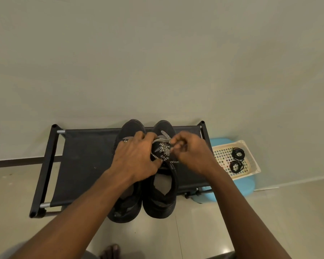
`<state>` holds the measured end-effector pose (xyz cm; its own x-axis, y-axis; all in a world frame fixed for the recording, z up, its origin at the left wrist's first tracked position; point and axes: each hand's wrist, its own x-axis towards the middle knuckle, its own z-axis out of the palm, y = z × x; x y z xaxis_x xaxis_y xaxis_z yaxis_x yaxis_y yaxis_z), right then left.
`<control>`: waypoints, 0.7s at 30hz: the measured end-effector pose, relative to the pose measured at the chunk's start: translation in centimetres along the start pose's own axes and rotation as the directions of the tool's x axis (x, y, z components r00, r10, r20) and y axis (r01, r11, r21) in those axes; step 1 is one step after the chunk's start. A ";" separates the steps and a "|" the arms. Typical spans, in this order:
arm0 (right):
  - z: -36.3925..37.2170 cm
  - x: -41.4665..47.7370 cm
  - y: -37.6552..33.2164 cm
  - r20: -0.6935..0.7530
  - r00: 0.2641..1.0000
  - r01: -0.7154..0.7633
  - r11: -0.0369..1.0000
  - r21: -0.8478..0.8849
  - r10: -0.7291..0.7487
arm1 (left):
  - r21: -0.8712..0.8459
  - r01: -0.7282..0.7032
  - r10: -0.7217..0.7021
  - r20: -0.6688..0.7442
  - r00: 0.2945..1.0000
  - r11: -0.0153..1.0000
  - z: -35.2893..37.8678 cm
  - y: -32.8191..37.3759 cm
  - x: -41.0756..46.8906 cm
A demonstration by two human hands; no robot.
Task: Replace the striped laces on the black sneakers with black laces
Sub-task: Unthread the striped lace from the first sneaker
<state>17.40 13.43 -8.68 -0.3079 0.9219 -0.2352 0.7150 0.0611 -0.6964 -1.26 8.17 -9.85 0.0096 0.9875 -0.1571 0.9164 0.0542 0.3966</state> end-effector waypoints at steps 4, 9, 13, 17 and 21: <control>1.5 -0.1 0.2 0.289 0.957 0.039 0.989 -0.145 0.005 | 0.145 -0.071 0.060 0.077 0.995 0.987 0.3 0.1 0.0; 2.1 -1.0 -0.3 0.187 0.982 0.034 0.927 -0.373 0.039 | 0.046 -0.058 0.056 0.040 0.998 0.997 1.1 0.3 0.1; 2.0 -1.1 -0.7 0.172 0.979 -0.038 0.927 -0.374 0.109 | -0.087 -0.001 0.006 0.062 0.998 0.996 1.2 0.0 0.3; 0.9 -1.0 -0.5 0.178 0.971 -0.075 0.908 -0.411 0.161 | -0.182 0.063 -0.046 0.100 0.994 0.981 1.3 -0.5 0.7; 2.3 -1.5 -1.0 0.067 0.996 0.079 0.844 -0.530 -0.051 | -0.188 0.060 -0.044 0.088 0.995 0.980 1.5 -0.7 0.7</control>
<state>15.71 11.13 -9.17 -0.3852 0.8900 -0.2441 0.9122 0.3272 -0.2468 -1.28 8.59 -11.53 0.0047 0.9673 -0.2537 0.8238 0.1400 0.5493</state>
